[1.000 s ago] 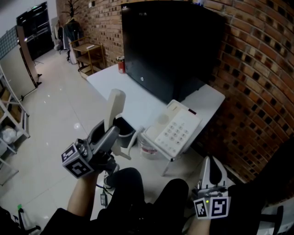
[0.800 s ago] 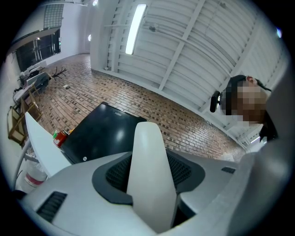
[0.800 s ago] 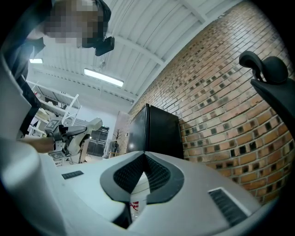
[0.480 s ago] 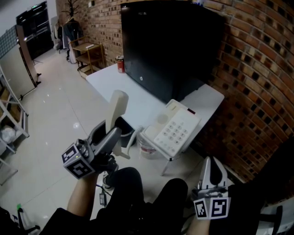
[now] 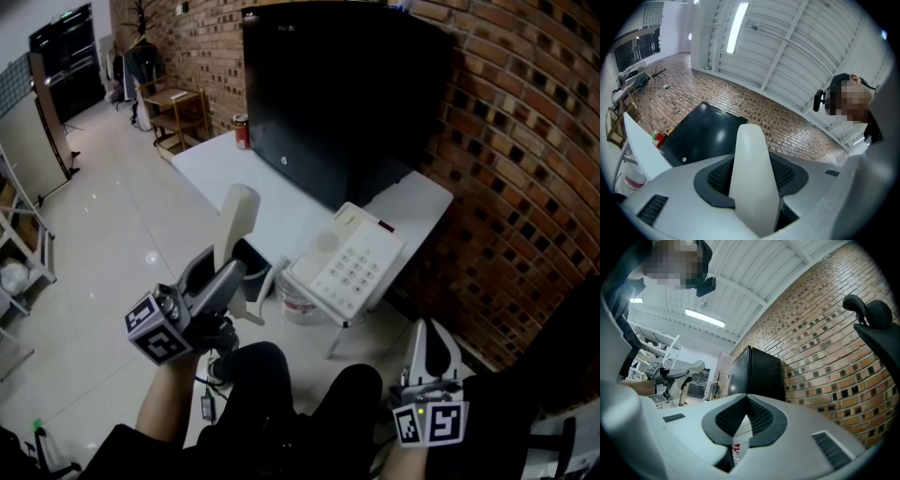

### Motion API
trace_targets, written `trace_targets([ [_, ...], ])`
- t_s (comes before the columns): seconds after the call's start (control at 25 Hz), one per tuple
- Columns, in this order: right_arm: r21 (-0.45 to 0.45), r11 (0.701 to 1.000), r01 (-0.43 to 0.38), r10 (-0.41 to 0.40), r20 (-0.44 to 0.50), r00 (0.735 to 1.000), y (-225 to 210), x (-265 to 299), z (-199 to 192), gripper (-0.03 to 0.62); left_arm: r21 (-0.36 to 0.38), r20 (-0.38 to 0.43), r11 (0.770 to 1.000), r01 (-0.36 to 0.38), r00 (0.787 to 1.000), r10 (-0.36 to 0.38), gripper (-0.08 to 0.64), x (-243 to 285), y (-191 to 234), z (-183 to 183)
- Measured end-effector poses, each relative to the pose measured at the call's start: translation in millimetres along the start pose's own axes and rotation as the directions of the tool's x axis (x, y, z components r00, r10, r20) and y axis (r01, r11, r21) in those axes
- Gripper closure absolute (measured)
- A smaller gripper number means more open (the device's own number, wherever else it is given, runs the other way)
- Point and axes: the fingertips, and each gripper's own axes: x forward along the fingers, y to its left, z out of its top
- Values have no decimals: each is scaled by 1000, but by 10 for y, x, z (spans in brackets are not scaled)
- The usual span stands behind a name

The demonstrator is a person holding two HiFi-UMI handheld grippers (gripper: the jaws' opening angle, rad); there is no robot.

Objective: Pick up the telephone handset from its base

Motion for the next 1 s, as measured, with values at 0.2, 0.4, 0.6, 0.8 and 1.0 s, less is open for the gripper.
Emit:
trace_targets([
  [0.2, 0, 1000, -13, 13, 0, 1000, 34, 27, -9, 583, -18, 13, 1000, -14, 1000, 15, 342, -47, 25, 16],
  [0.4, -2, 1000, -19, 19, 0, 1000, 75, 29, -1, 583, -32, 16, 999, -26, 1000, 27, 342, -72, 35, 41],
  [0.6, -5, 1000, -3, 3, 0, 1000, 5, -16, 9, 583, -70, 51, 998, -8, 999, 11, 342, 29, -38, 89],
  [0.8, -1, 1000, 12, -12, 5, 1000, -35, -54, 15, 583, -45, 91, 999, -29, 995, 33, 342, 27, 25, 143],
  [1.0, -11, 1000, 9, -9, 16, 1000, -50, -90, 46, 583, -97, 130, 995, -29, 991, 41, 342, -29, 96, 137],
])
